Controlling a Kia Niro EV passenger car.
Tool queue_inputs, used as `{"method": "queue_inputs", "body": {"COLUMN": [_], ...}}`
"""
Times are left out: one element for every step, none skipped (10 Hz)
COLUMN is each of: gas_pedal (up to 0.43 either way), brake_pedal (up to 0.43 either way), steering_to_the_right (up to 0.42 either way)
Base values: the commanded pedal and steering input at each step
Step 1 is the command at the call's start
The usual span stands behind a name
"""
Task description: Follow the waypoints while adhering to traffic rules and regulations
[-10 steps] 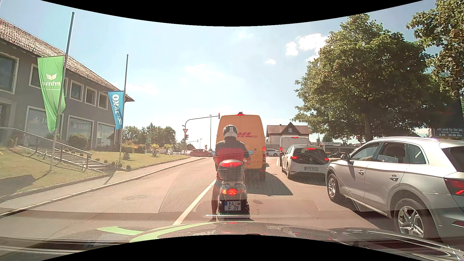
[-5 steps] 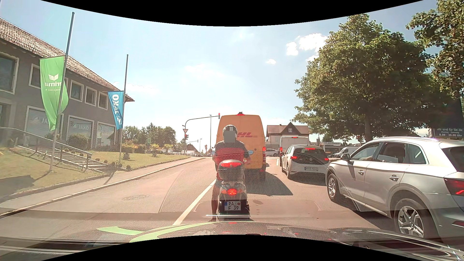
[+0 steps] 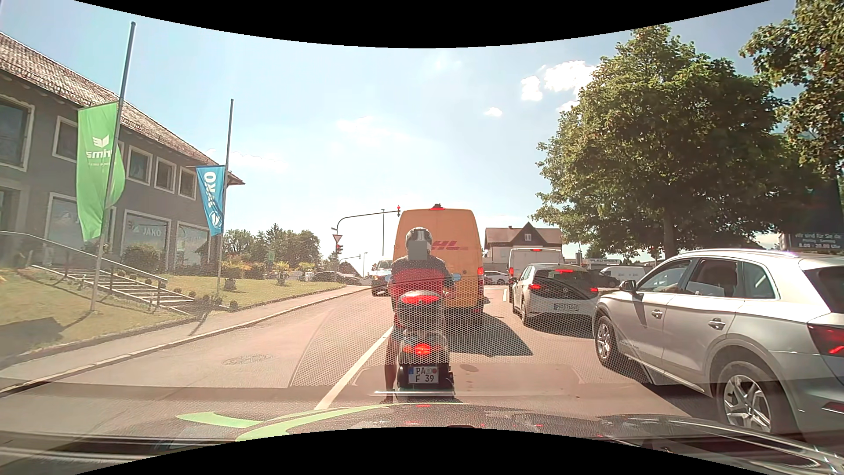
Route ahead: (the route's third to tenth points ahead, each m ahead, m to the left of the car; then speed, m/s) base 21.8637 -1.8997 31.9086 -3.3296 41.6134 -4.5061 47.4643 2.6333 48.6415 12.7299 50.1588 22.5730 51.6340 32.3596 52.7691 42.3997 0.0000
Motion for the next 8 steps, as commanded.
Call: {"method": "queue_inputs", "body": {"gas_pedal": [0.000, 0.000, 0.000, 0.000, 0.000, 0.000, 0.000, 0.000], "brake_pedal": [0.250, 0.250, 0.256, 0.250, 0.250, 0.250, 0.250, 0.256], "steering_to_the_right": [0.024, 0.024, 0.024, 0.024, 0.024, 0.024, 0.024, 0.024]}}
